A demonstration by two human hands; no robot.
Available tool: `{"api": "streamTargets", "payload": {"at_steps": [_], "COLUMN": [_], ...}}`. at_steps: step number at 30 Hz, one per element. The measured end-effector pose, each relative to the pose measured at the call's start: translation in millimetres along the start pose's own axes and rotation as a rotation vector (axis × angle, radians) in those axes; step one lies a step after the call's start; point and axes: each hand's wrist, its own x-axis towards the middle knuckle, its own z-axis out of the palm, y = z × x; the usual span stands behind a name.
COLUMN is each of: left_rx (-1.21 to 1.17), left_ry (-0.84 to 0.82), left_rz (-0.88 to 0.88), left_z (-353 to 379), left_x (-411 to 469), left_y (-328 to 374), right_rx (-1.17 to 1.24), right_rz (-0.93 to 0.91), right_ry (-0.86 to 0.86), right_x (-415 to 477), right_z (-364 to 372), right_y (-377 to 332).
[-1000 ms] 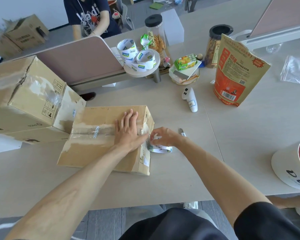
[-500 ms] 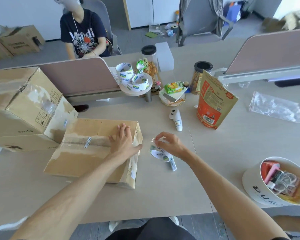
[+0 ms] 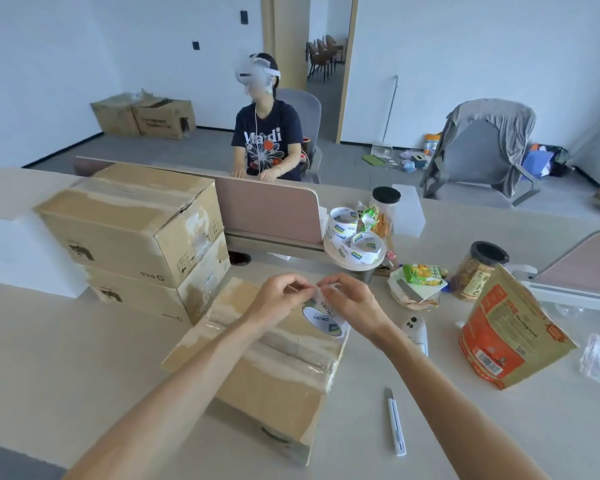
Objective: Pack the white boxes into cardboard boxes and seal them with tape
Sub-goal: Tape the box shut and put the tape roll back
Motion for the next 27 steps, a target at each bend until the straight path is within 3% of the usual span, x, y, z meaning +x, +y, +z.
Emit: {"api": "streamTargets", "payload": {"at_steps": [7, 11, 14, 19, 24, 27], "left_rx": [0.127, 0.205, 0.437, 0.636, 0.624, 0.7], "left_ry": [0.044, 0.05, 0.014, 0.002, -0.054, -0.139], "left_rz": [0.037, 0.094, 0.157, 0.225, 0.263, 0.307], "left_z": [-73, -104, -119, -115, -128, -125], "left_x": [44, 78, 111, 168, 241, 274], "left_y": [4, 9, 21, 45, 58, 55], "right_rx": [0.171, 0.207, 0.108, -0.125, 0.12, 0.117], "right_rz": [-0.006, -0.06, -0.039, 0.18, 0.158, 0.214], "right_ry": [-0.126, 0.006, 0.082, 0.276, 0.399, 0.496], "right_x": [48, 71, 96, 143, 183, 200], "right_z": [35, 47, 53, 62, 58, 60], "right_y": [-33, -41, -33, -23, -34, -20]}}
